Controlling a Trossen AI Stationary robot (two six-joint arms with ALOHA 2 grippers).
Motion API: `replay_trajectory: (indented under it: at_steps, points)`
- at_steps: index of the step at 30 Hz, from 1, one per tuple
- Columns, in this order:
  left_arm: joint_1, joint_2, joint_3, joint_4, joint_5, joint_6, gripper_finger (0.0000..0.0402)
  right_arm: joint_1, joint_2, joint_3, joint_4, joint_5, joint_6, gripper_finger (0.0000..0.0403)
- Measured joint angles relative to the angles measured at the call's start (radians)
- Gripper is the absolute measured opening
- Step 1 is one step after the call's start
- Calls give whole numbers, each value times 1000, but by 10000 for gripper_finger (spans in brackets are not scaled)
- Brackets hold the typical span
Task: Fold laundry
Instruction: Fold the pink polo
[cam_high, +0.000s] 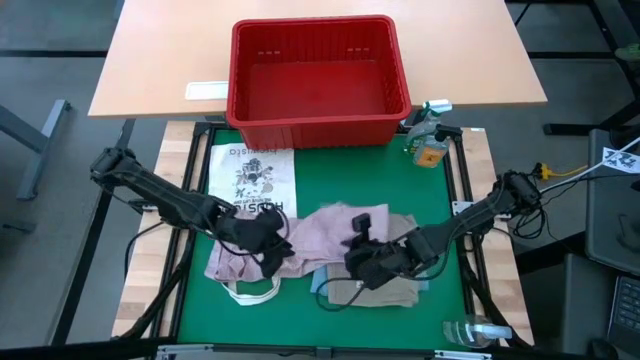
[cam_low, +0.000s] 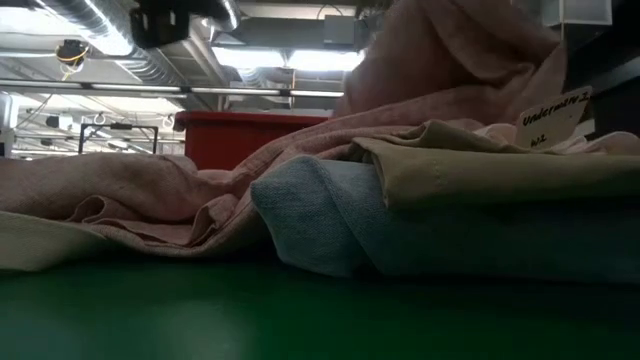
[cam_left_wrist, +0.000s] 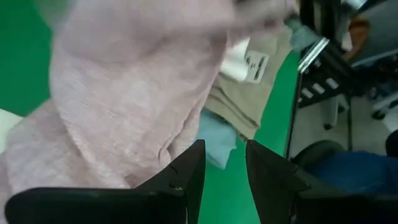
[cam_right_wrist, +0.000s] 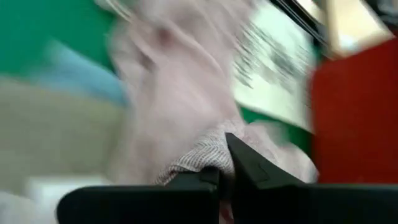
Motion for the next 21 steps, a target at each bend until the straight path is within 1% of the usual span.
replay_trajectory:
  at_steps: [3,5,12,14,21]
  points:
    - [-27,-47,0,-30,-53,-21,110,-7,0,-29,140,-140,-45,12]
    - [-48,-64,0,-30,-86,-20,110,-12,12,-47,217,-177,-57,12]
    - [-100,-55,0,-28,-173,-16,110,-19,87,-69,352,-179,-89,12]
    - [-110,-44,0,-30,-180,-16,110,-26,110,-69,398,-178,-96,12]
    - [-125,37,0,-25,-181,-14,110,-33,133,-69,429,-167,-110,12]
